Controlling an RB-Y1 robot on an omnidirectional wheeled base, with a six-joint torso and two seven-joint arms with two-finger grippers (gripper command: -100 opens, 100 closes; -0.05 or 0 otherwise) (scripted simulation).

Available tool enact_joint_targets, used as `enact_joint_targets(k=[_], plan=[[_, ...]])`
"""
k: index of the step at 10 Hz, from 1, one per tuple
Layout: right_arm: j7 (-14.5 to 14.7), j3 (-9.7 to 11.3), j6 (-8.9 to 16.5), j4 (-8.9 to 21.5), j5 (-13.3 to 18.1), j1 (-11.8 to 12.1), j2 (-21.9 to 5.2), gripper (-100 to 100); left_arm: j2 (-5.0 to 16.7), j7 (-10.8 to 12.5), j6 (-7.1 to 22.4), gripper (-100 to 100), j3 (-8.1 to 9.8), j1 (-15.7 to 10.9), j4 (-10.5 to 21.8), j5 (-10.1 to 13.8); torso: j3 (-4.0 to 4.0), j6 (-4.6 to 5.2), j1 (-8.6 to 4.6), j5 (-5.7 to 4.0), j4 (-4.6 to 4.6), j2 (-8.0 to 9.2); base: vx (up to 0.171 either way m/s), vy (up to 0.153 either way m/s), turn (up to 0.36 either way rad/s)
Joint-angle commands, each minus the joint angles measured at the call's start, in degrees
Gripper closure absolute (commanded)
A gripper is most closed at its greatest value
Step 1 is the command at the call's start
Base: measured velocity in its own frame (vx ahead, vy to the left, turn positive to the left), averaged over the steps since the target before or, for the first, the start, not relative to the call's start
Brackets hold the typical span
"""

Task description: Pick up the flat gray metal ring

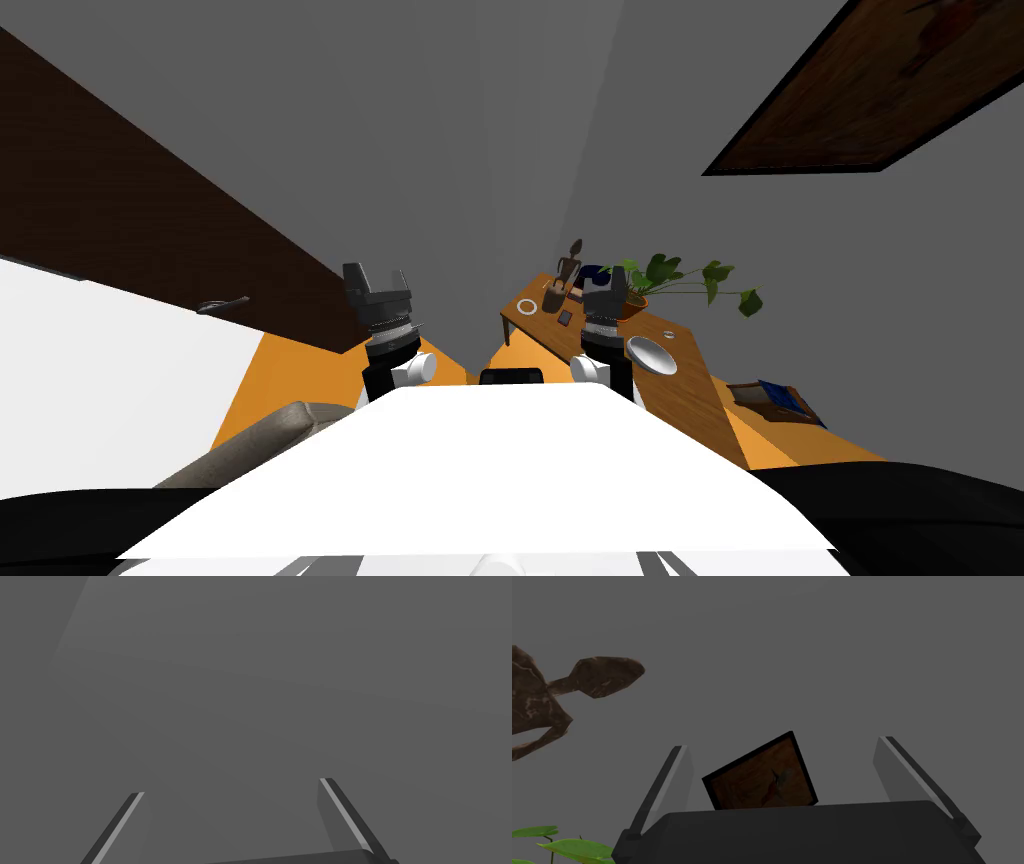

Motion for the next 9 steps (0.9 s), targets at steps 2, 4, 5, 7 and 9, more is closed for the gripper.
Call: enact_joint_targets(k=[2,4,5,7,9], plan=[[-0.2,1.5,-1.1,2.6,3.0,-1.4,-3.5,-100,0.0,0.0,0.0,0,0.00,0.0,0.0,0.0,0.02,-0.01,0.02,0.00,0.01,0.05,-0.027,0.014,0.039],[-0.5,3.0,-2.2,5.5,6.3,-3.1,-6.2,-100,0.0,0.0,0.0,0,0.00,0.0,0.0,0.0,0.08,-0.01,0.07,0.01,0.03,0.14,-0.044,0.020,0.046],[-0.8,3.8,-2.9,7.3,8.2,-4.3,-7.7,-100,0.0,0.0,0.0,0,0.00,0.0,0.0,0.0,0.09,-0.01,0.06,0.01,0.03,0.16,-0.055,0.022,0.063],[-1.0,4.6,-3.5,9.3,10.6,-5.6,-9.2,-100,0.0,0.0,0.0,0,-0.01,0.0,0.0,0.0,0.11,-0.02,0.11,0.02,0.04,0.19,-0.043,0.027,0.051],[-1.7,6.4,-5.0,13.5,14.5,-8.6,-12.6,-100,0.0,0.0,0.0,0,0.00,0.0,0.0,0.0,0.04,-0.01,0.06,0.01,0.02,0.08,-0.024,0.022,0.080]])
